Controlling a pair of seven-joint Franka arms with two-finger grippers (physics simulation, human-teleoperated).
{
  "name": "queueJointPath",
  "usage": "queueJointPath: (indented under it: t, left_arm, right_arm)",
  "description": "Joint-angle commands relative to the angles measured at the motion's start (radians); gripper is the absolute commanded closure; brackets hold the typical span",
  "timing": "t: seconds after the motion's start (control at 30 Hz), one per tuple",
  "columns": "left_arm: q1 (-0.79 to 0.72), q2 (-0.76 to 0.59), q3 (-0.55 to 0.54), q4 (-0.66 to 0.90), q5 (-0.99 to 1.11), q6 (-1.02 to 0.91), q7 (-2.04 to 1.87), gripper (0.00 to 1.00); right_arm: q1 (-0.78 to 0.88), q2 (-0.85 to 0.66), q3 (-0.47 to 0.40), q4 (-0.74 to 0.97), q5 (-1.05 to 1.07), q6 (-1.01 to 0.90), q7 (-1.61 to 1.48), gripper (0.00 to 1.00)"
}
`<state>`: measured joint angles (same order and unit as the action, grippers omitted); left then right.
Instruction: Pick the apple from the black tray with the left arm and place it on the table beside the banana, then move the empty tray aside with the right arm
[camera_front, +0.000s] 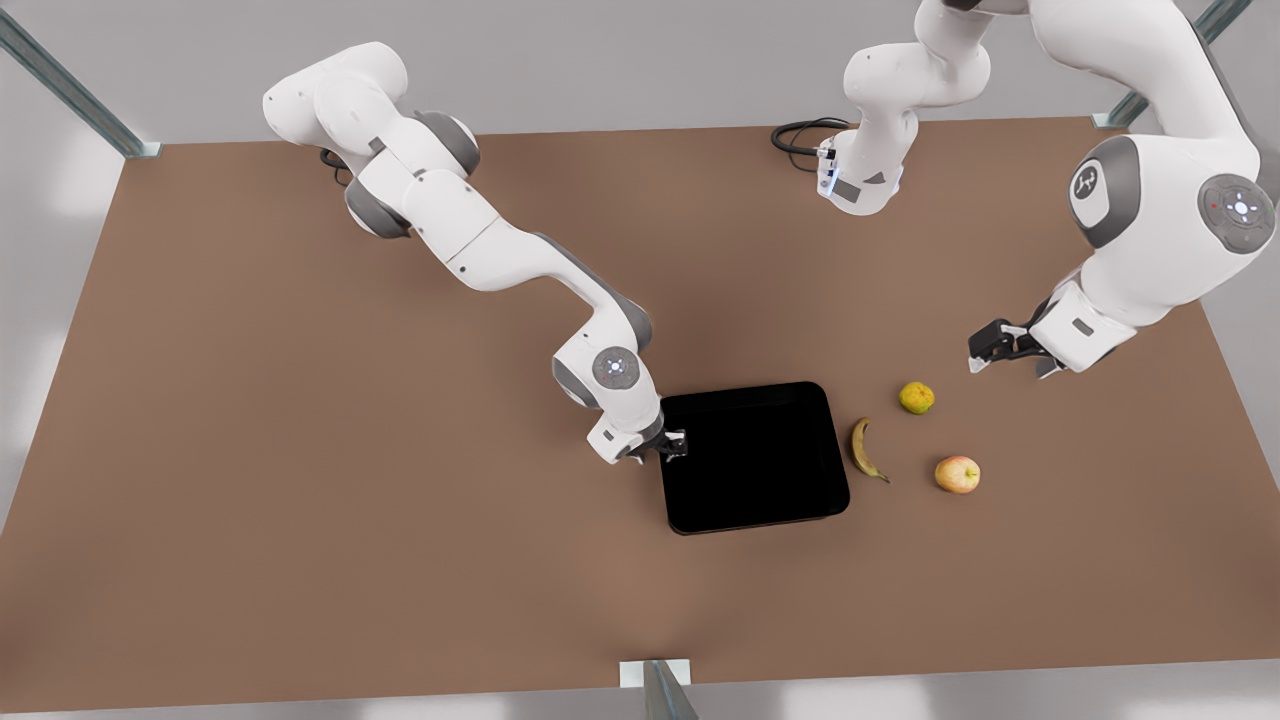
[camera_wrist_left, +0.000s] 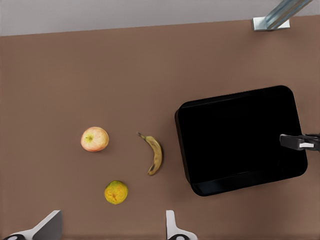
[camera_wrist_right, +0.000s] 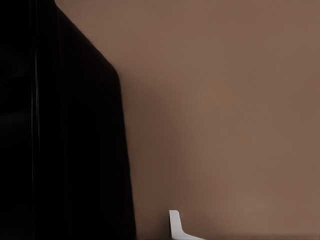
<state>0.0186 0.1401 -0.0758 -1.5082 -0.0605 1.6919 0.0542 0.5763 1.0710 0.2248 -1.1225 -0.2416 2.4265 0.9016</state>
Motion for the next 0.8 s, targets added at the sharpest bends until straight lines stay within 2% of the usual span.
queueJointPath:
  t: [0.0,0.17,0.27,0.37,0.47,0.77]
  left_arm:
    - [0.0,-0.002,-0.001,-0.003,0.001,-0.003,0.013,0.0]
    - [0.0,-0.005,-0.001,-0.003,0.001,-0.003,0.013,0.0]
    - [0.0,-0.005,-0.001,-0.004,0.001,-0.003,0.013,0.0]
    - [0.0,-0.004,-0.001,-0.004,0.001,-0.001,0.013,0.0]
    - [0.0,-0.004,-0.001,-0.004,0.001,-0.001,0.013,0.0]
    - [0.0,-0.004,-0.001,-0.004,0.001,-0.001,0.013,0.0]
  right_arm:
    - [0.001,0.0,0.001,0.0,0.001,-0.001,-0.029,0.45]
    - [-0.006,-0.002,0.013,0.004,0.001,-0.001,0.04,0.41]
    - [-0.006,-0.002,0.014,0.004,0.001,0.0,0.12,0.42]
    - [-0.007,-0.003,0.024,0.004,0.001,0.0,0.143,0.52]
    - [-0.007,-0.005,0.031,0.006,0.001,-0.001,0.158,0.53]
    - [-0.007,-0.011,0.041,0.007,0.001,-0.001,0.158,0.69]
